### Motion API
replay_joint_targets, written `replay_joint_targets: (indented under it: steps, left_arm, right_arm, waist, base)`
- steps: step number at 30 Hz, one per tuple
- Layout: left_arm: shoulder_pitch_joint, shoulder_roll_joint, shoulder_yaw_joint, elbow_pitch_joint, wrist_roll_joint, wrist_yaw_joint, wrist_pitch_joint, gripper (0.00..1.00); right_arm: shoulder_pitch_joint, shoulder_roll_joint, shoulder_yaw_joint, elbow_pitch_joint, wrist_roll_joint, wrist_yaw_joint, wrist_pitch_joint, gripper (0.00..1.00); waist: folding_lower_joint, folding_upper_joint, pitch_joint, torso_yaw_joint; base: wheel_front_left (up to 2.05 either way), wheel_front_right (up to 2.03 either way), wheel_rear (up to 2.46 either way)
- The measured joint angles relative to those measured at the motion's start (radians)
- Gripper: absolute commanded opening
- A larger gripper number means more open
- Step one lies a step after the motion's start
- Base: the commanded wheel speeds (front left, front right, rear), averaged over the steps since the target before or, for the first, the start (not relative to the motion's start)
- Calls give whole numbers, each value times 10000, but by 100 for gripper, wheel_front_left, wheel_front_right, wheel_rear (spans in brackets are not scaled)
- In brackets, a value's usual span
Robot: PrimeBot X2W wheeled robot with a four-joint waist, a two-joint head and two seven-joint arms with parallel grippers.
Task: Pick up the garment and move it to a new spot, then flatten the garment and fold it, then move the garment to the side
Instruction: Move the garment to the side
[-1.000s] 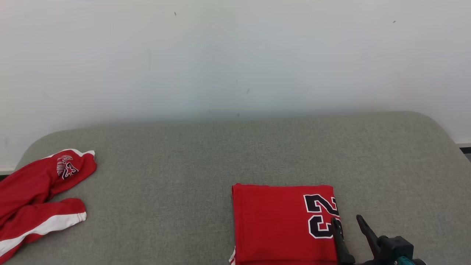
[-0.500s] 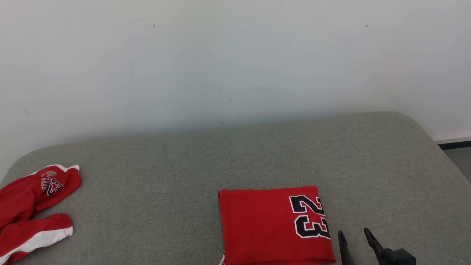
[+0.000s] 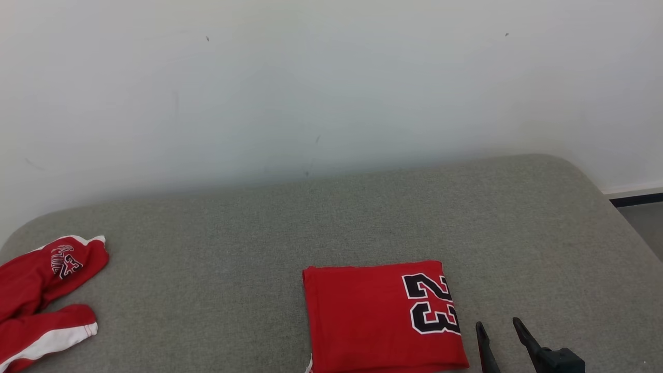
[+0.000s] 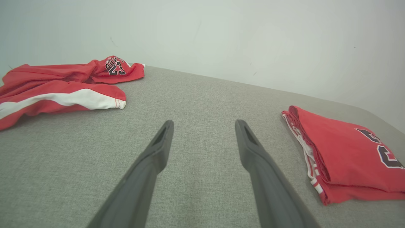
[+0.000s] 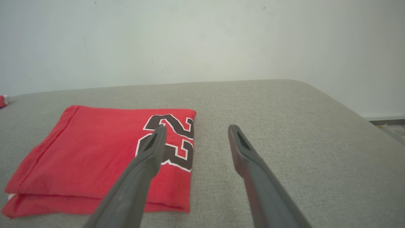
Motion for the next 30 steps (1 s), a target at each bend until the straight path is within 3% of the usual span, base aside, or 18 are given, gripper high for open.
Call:
replay_joint_targets:
  steps: [13,17,20,23,30]
  left_arm:
    - [18,-21,48,31,15,0,0,100]
    - [15,-31,13,56,10,0,0,100]
    - [13,-38,21,38,-6,0,0,100]
    - [-7,-40,-36,29,-6,0,0,100]
    - [-267,-31,-472,117,17,0,0,100]
  right_arm:
    - [-5,-2,-77,134,-127,0,25,100]
    - [-239,-2,-98,88,29,0,552,100]
    - [-784,-2,-38,-48,232,0,1657,100]
    - [-1375,-56,272,-31,125,0,3603,100]
    - [-2362,-828,408,44,907,0,7436,100]
  waist:
    - [1,0,95,92]
    - [0,0,131,125]
    - [0,0,205,140]
    - [1,1,322,167]
    - [1,2,770,527]
  base:
    - [0,0,0]
    - [0,0,0]
    - [0,0,0]
    - [0,0,0]
    - [0,0,0]
